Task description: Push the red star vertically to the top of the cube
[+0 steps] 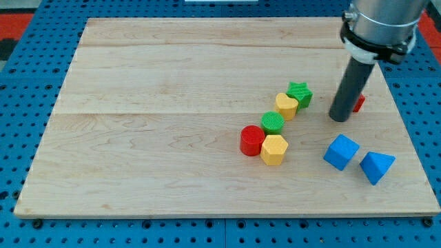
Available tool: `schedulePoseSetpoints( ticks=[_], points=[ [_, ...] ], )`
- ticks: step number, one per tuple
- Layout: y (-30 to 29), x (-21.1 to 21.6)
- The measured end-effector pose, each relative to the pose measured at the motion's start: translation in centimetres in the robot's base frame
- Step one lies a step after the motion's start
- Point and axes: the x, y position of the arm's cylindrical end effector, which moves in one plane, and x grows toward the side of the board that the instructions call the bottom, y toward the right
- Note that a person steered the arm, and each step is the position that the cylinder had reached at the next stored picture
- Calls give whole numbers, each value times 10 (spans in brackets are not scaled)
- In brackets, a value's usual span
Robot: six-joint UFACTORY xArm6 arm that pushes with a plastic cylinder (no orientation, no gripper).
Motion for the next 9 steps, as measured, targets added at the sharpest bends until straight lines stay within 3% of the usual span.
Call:
schedulePoseSetpoints(
  ticks=[1, 3, 5, 6, 7, 8, 9],
  points=[
    [40, 0],
    [-31, -160],
    [-25, -91],
    [-90, -107],
    [-64, -152],
    [-30, -155],
    [-26, -115]
  ],
)
